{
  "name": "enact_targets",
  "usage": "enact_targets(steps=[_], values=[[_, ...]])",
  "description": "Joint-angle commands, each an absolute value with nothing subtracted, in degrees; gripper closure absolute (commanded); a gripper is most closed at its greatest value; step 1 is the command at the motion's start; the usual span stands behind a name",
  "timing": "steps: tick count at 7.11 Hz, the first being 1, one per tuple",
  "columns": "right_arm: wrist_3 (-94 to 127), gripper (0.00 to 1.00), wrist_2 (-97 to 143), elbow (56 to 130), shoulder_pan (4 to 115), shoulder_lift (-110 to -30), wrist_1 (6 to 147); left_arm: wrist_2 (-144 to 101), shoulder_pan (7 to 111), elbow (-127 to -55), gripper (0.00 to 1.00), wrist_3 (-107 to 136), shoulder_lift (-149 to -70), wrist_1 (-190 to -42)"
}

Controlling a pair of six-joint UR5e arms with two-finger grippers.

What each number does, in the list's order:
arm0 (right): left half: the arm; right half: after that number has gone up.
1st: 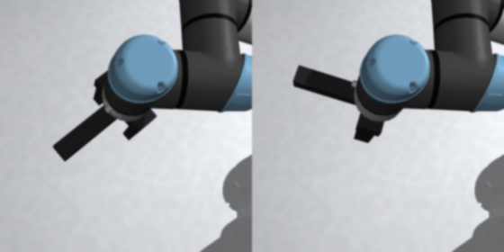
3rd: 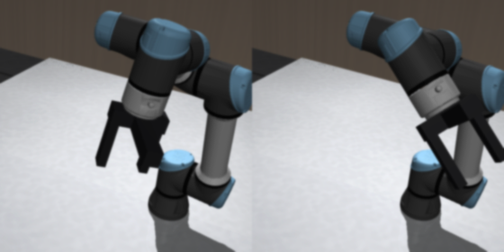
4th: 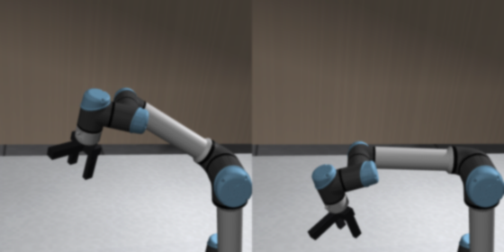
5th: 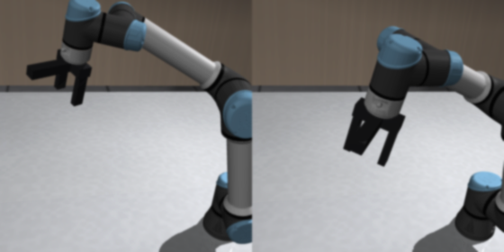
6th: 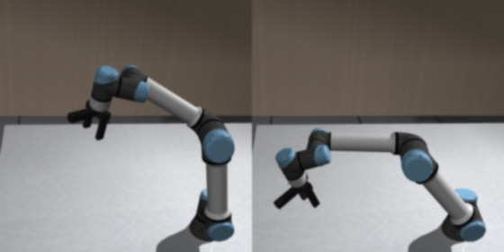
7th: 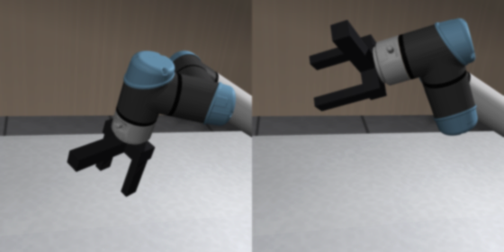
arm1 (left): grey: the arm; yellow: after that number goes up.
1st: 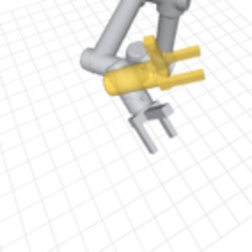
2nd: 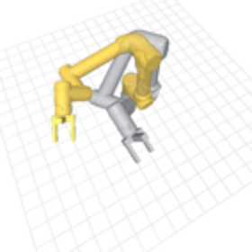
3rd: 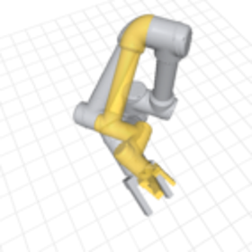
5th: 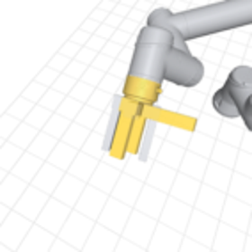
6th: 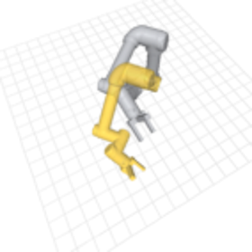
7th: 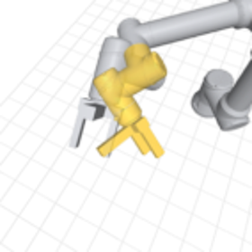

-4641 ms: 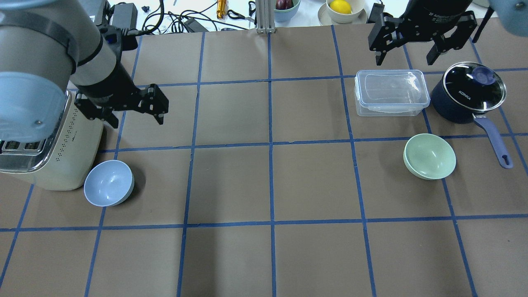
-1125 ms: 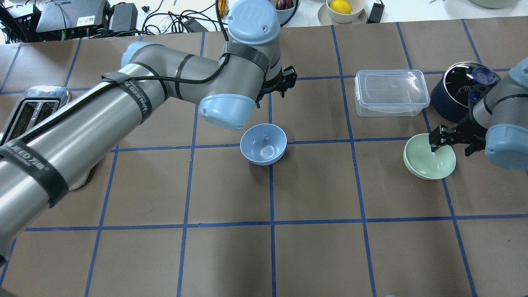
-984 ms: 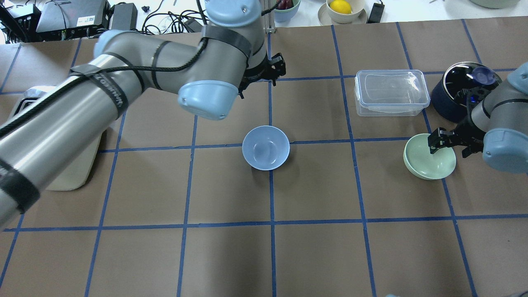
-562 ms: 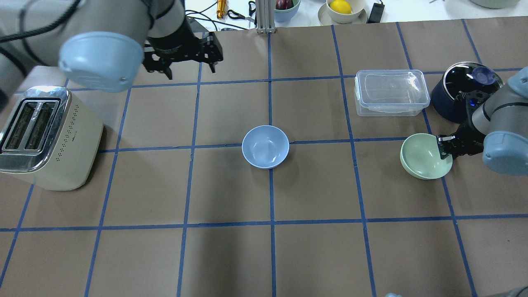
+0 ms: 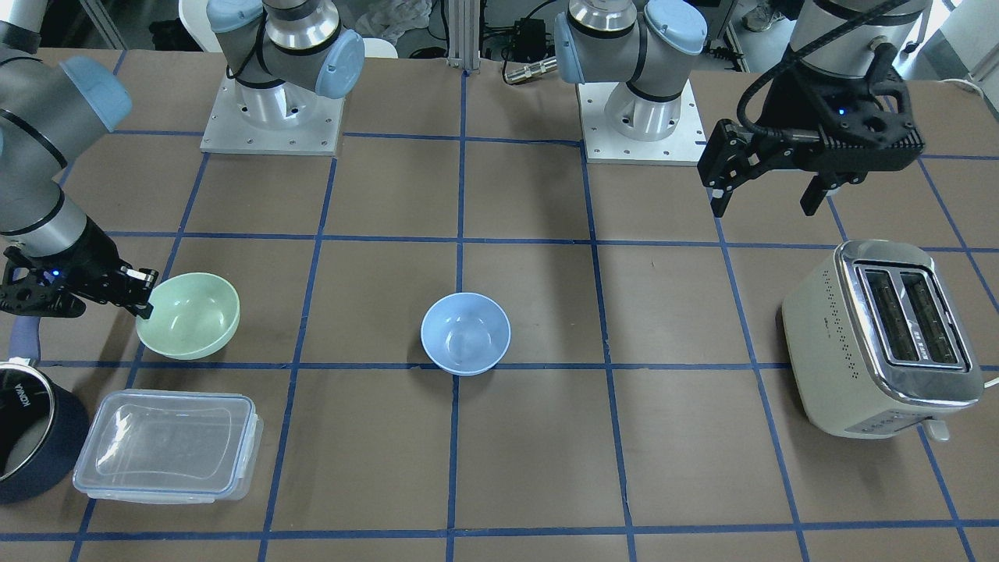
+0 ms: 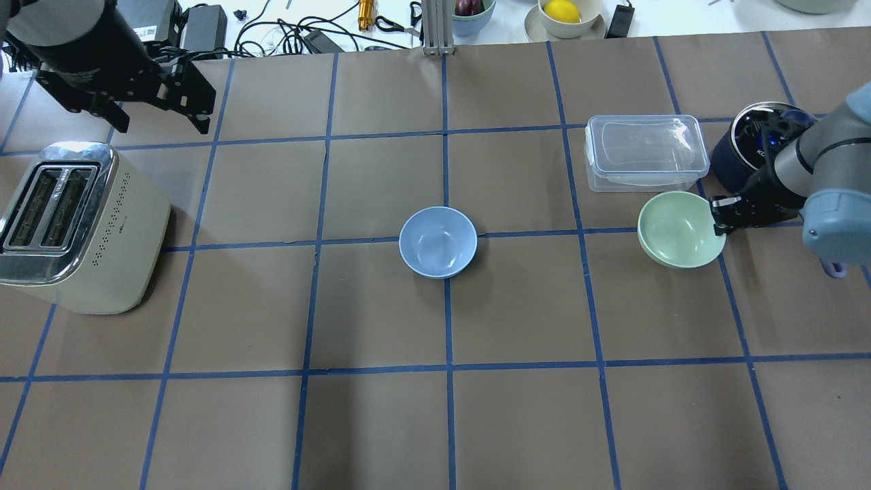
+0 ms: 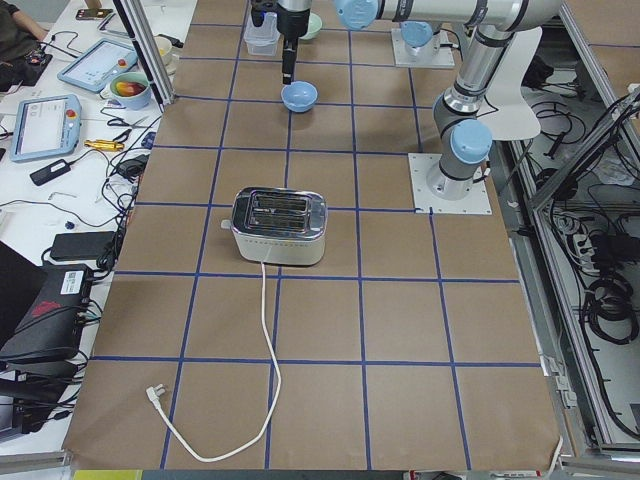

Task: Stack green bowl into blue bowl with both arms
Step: 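Carry the green bowl with the right gripper and lower it into the blue bowl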

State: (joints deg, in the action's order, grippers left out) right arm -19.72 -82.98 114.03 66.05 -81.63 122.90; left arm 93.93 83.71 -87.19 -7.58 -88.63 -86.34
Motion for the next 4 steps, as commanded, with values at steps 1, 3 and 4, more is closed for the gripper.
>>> enact_targets(steps=[1, 3, 4], values=[[-4.6, 1.00, -80.4, 103.7, 78.2, -81.4, 109.4, 93.4, 82.9, -87.8, 0.00, -7.1, -87.7, -86.5], [12.7, 1.00, -75.7, 102.7, 94.3, -78.2, 110.3, 92.7, 85.6, -86.9, 0.00, -0.7, -89.5, -86.0], [18.7, 1.00, -75.5, 101.7, 99.9, -75.8, 113.0, 92.7, 86.5, -86.9, 0.00, 0.3, -89.7, -85.9]])
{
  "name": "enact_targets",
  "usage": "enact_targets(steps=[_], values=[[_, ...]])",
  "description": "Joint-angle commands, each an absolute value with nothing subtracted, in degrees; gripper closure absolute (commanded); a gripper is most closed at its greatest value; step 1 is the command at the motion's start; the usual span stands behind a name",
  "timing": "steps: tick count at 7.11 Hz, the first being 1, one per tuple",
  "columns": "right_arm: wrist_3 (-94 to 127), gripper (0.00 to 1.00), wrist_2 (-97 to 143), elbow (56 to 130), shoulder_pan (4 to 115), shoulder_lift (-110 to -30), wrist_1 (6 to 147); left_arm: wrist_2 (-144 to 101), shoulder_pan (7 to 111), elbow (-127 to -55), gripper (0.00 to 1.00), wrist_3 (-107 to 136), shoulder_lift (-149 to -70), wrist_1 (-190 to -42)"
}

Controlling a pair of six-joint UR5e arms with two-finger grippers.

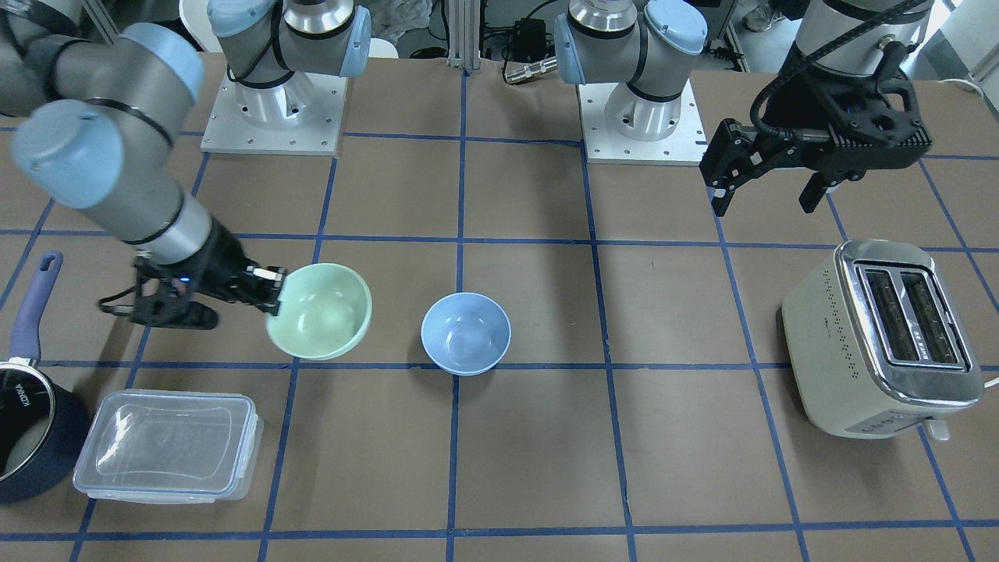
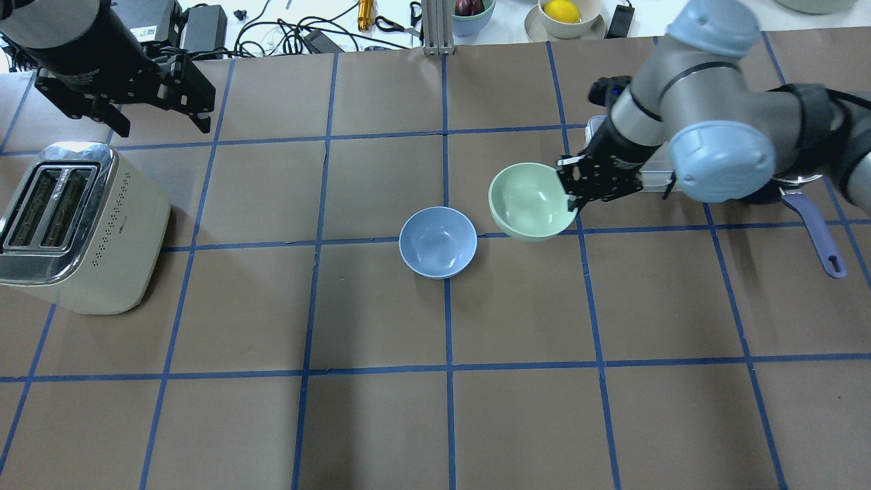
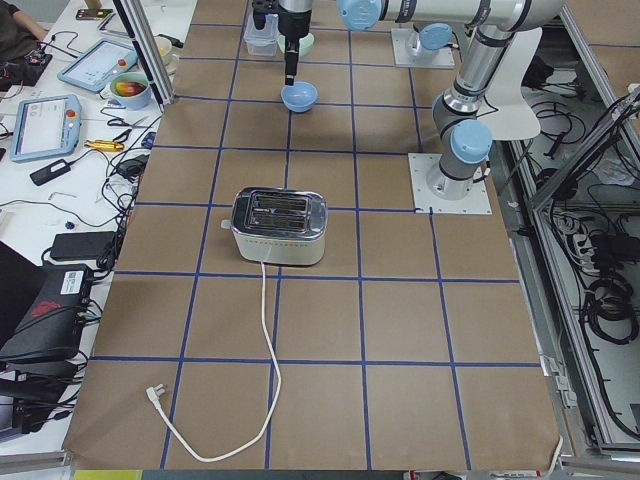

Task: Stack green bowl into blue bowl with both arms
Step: 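Carry the green bowl with the right gripper and lower it into the blue bowl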

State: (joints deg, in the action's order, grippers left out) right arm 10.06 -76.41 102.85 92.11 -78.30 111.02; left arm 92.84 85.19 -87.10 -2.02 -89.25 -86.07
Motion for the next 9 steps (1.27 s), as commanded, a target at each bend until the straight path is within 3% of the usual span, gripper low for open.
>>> enact_targets(steps=[1, 3, 6, 7, 9], values=[[22.7, 1.00, -75.5, 101.2, 103.0, -74.4, 114.1, 93.2, 87.6, -87.0, 0.00, 2.3, -89.8, -85.9], [25.5, 1.00, -76.8, 101.2, 105.4, -70.1, 121.8, 93.0, 88.3, -87.0, 0.00, 2.6, -89.7, -85.3], [25.2, 0.96, -81.9, 101.6, 105.6, -69.3, 121.9, 93.1, 88.5, -87.4, 0.00, 2.9, -89.8, -83.7], [25.4, 0.01, -81.8, 101.3, 105.6, -69.2, 121.9, 93.2, 88.5, -87.5, 0.00, 2.9, -89.7, -83.7], [24.9, 0.00, -84.6, 99.0, 105.0, -71.6, 120.2, 93.0, 88.5, -87.8, 0.00, 3.6, -89.7, -83.7]])
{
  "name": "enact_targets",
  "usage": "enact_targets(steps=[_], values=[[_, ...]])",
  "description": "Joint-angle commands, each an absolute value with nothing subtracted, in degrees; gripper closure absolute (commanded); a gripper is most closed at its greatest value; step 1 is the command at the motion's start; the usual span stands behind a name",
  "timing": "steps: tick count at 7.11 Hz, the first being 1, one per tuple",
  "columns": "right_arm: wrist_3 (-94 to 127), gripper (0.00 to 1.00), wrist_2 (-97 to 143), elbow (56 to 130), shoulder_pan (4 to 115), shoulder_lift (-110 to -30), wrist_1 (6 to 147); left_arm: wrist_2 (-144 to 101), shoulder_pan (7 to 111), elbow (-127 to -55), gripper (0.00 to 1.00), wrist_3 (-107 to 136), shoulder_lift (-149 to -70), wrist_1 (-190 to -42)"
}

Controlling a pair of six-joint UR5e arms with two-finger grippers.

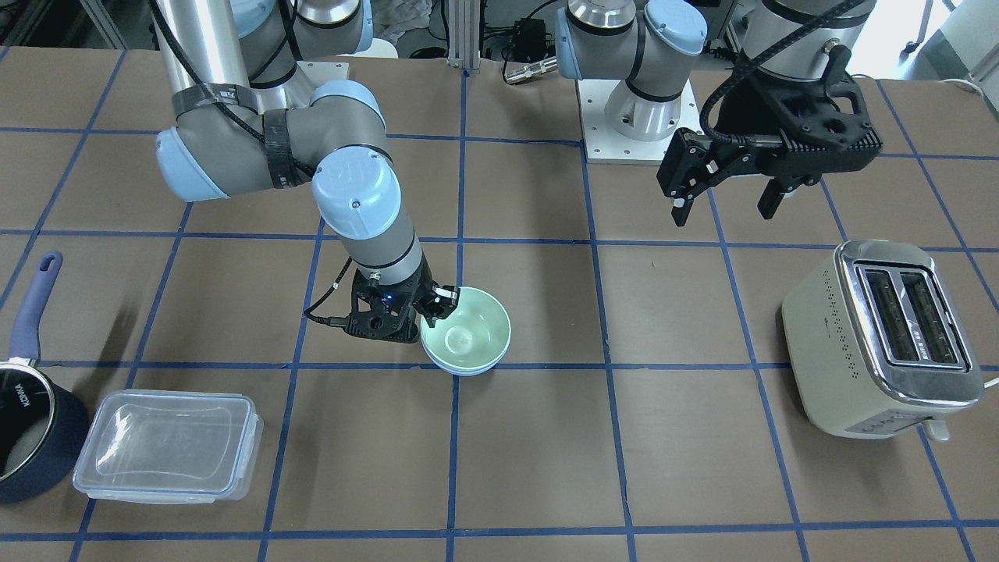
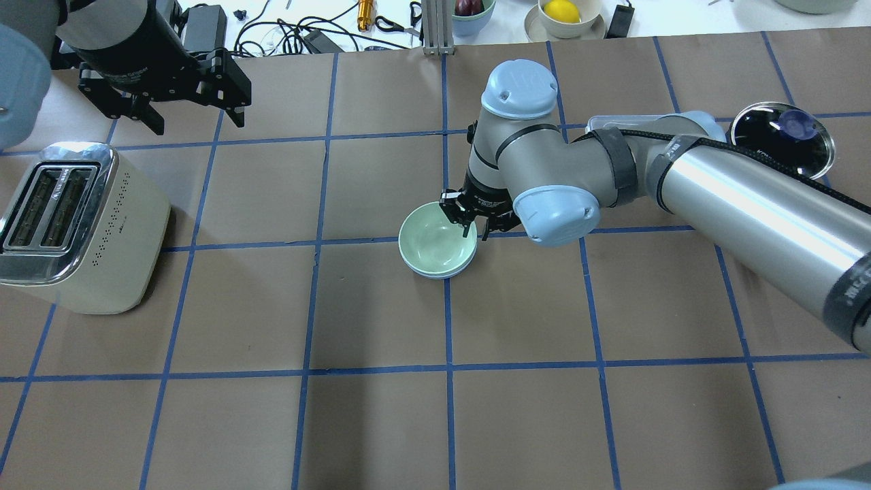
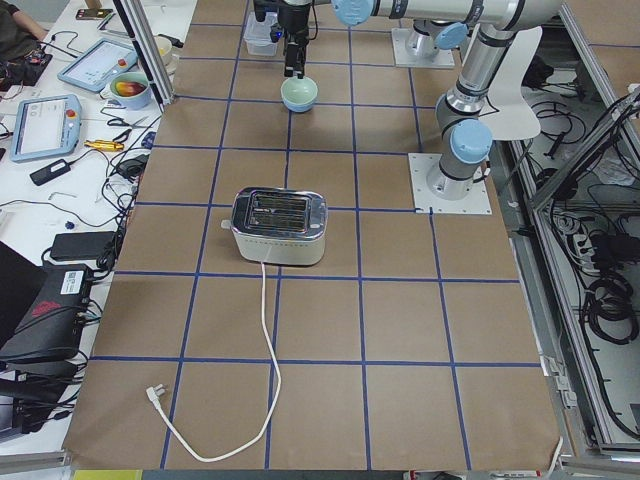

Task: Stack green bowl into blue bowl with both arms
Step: 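Open the right gripper and lift it away from the stacked bowls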

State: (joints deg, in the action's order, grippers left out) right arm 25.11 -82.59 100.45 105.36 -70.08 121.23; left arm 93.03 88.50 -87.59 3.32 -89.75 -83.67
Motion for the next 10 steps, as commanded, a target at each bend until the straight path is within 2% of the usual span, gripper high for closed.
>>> enact_targets(steps=[1, 5, 6, 10], values=[[24.4, 0.00, -86.5, 96.6, 103.7, -74.0, 115.1, 93.0, 88.5, -87.8, 0.00, 3.5, -89.7, -83.6], [6.5, 0.00, -93.1, 79.8, 93.2, -82.5, 83.7, 93.0, 88.5, -87.8, 0.00, 3.7, -89.7, -83.6], [1.7, 0.00, -93.2, 79.5, 89.9, -84.4, 82.5, 93.0, 88.5, -87.8, 0.00, 3.7, -89.7, -83.6], [1.7, 0.00, -92.4, 79.5, 89.8, -85.0, 83.2, 93.0, 88.5, -87.8, 0.00, 3.7, -89.6, -83.6]])
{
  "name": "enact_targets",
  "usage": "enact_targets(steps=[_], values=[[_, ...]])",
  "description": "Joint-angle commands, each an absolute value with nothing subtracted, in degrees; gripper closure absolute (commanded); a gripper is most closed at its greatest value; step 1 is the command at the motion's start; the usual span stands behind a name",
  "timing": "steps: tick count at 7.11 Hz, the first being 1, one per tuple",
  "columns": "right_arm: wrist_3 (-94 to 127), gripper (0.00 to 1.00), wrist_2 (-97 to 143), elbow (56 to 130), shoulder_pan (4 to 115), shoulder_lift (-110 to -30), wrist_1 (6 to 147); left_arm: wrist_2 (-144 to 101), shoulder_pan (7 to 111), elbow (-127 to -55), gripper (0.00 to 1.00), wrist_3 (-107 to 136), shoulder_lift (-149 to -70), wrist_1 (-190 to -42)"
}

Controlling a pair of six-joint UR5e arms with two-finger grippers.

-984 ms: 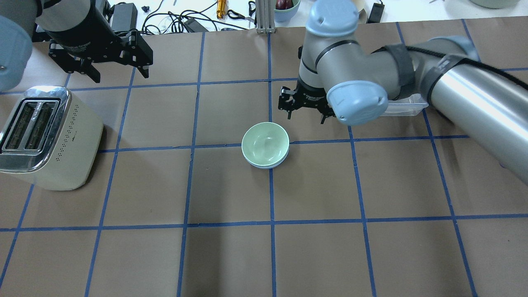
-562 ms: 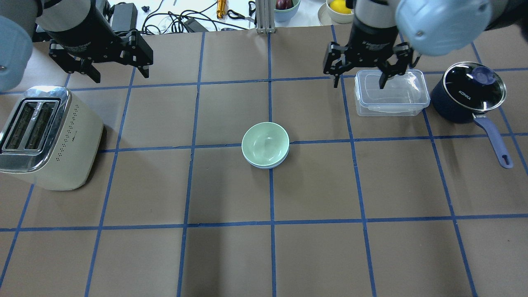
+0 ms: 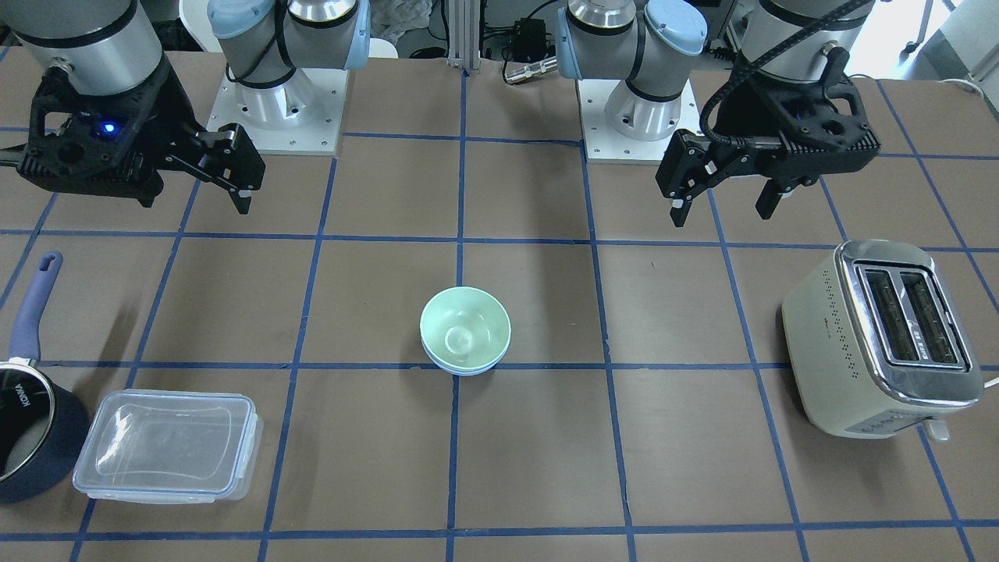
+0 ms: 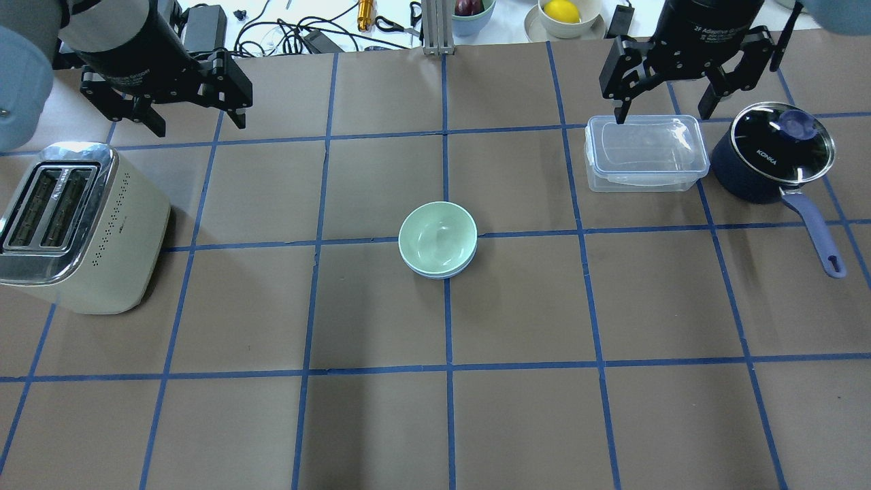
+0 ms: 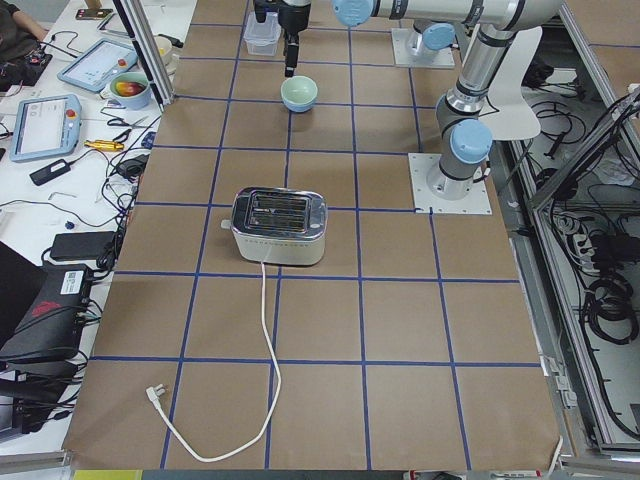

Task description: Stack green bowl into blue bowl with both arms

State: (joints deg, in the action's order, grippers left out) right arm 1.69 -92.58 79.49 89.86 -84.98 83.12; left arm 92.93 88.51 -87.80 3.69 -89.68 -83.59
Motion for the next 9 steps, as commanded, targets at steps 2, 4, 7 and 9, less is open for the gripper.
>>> enact_targets(steps=[2, 4, 7, 9], values=[[1.7, 0.00, -92.3, 79.5, 89.8, -84.6, 86.3, 93.0, 88.5, -87.9, 0.00, 3.7, -89.6, -83.6], [2.1, 0.00, -92.0, 79.1, 89.8, -84.6, 86.2, 93.0, 88.4, -87.8, 0.00, 3.7, -89.6, -83.5], [2.1, 0.00, -92.0, 79.1, 89.8, -84.6, 86.2, 92.9, 88.4, -87.9, 0.00, 3.7, -89.6, -83.1], [2.1, 0.00, -92.0, 79.2, 89.8, -84.6, 86.1, 92.9, 88.4, -87.8, 0.00, 3.7, -89.6, -83.1]])
